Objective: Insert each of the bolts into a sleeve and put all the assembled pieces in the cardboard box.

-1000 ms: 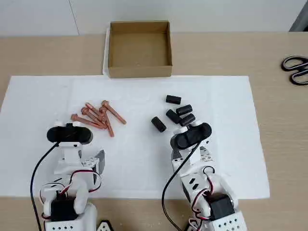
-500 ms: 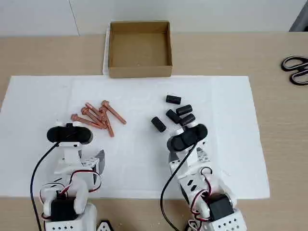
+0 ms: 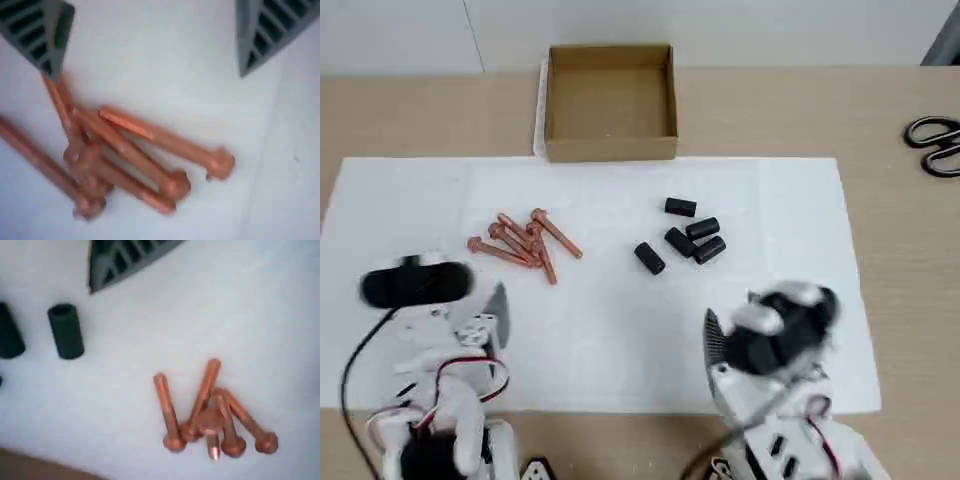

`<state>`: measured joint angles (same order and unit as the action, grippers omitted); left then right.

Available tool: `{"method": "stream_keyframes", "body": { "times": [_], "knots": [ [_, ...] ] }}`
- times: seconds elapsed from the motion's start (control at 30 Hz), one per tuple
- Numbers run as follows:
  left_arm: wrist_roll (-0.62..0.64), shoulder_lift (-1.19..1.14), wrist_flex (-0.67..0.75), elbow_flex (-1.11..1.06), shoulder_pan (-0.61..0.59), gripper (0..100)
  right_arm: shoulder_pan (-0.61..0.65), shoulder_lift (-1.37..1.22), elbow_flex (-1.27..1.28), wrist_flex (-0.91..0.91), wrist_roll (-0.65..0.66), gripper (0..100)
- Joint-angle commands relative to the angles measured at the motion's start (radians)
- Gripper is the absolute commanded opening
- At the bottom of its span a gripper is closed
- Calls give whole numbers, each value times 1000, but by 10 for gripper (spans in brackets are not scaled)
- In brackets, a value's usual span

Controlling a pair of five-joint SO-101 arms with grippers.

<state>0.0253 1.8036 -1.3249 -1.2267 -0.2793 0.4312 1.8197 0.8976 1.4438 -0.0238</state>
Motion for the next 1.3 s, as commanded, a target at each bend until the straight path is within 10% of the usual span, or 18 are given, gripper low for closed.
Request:
{"method": "stream_keyframes", "body": {
  "times": [0.0,0.47,0.8,1.27],
  "knots": [
    [-5,-23,-52,157,-29,219,-22,-15,-69,-16,8,180],
    [-2,-807,-267,797,-31,219,-286,-116,-101,-412,11,180],
    [-2,-859,-270,834,-29,219,-363,-590,-419,-493,121,180],
    [-5,-859,-285,832,-31,219,-311,-1497,-1010,232,132,180]
  ]
}}
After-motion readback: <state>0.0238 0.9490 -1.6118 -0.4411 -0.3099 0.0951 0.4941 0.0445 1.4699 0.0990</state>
